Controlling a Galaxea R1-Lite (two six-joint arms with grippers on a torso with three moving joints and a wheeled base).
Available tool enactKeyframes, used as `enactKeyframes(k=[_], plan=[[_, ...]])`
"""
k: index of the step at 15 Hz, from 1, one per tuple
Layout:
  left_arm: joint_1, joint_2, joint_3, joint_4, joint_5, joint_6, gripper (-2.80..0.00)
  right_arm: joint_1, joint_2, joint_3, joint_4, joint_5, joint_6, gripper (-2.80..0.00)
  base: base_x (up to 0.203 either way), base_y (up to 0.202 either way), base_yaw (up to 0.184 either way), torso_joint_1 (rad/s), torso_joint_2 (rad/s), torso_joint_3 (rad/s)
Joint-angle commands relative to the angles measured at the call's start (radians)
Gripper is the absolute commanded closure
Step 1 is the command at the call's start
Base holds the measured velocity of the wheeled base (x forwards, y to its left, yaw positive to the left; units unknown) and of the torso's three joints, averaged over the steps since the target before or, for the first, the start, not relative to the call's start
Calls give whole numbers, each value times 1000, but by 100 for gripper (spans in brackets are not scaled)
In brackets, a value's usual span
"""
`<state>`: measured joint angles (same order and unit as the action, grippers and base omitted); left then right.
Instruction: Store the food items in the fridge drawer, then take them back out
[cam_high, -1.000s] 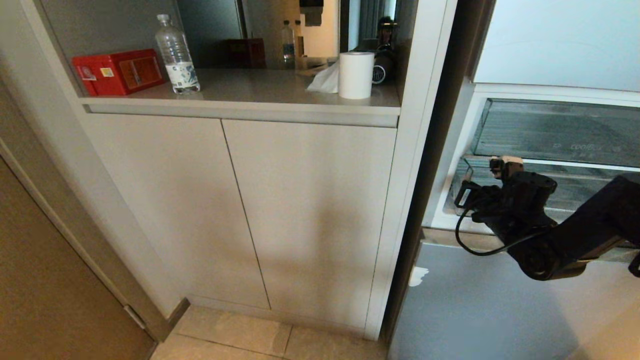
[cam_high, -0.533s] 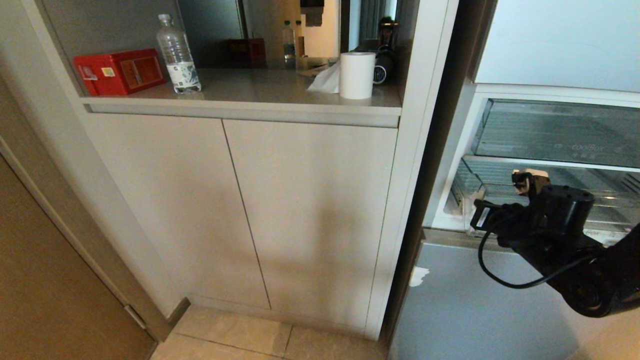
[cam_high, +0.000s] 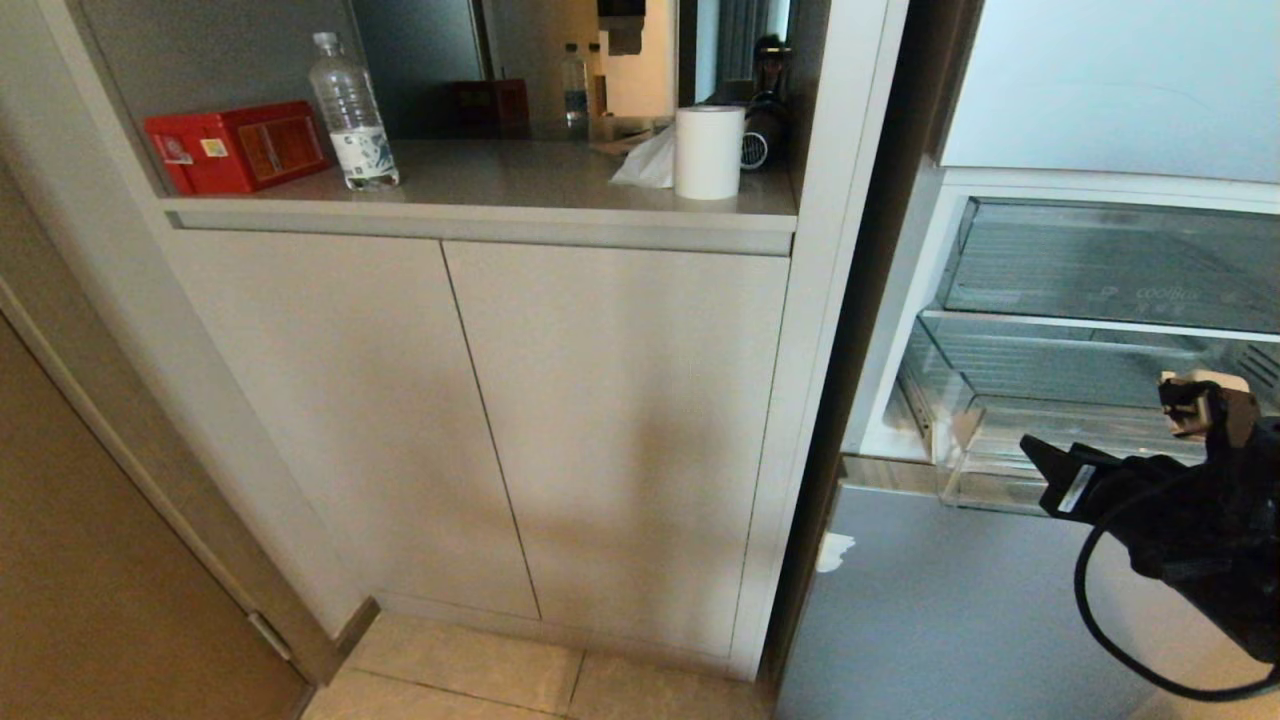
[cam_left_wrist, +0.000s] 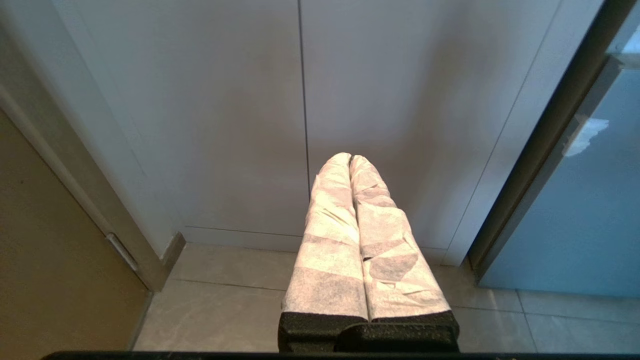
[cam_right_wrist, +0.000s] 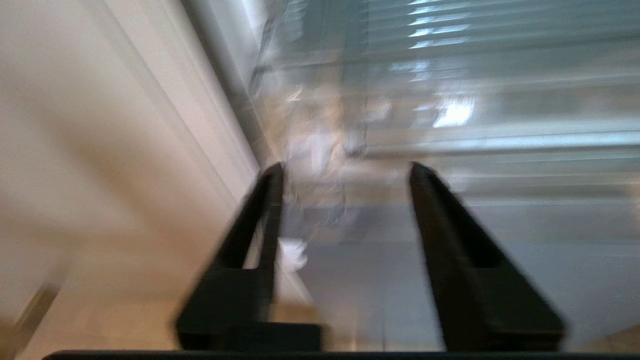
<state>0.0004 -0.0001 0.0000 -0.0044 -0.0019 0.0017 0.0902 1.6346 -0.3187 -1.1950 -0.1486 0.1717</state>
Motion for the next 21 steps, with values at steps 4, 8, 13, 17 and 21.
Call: enactKeyframes(k=[4,8,13,17,21], plan=[[-2,0,2,0,0,0,0,-32,-229,44,104,-3,-8,-280,0,0,0,0,0,0],[-2,0,2,0,0,0,0,-114,-229,-220,381,1,-53,-280,0,0,0,0,0,0],[-2,0,2,0,0,0,0,-135,-74,-618,941,52,-160,-280,0,0,0,0,0,0],[-2,0,2,0,0,0,0,-168,149,-782,1013,80,-202,-280,0,0,0,0,0,0],[-2,0,2,0,0,0,0,-288,258,-993,1182,175,-239,-280,0,0,0,0,0,0]])
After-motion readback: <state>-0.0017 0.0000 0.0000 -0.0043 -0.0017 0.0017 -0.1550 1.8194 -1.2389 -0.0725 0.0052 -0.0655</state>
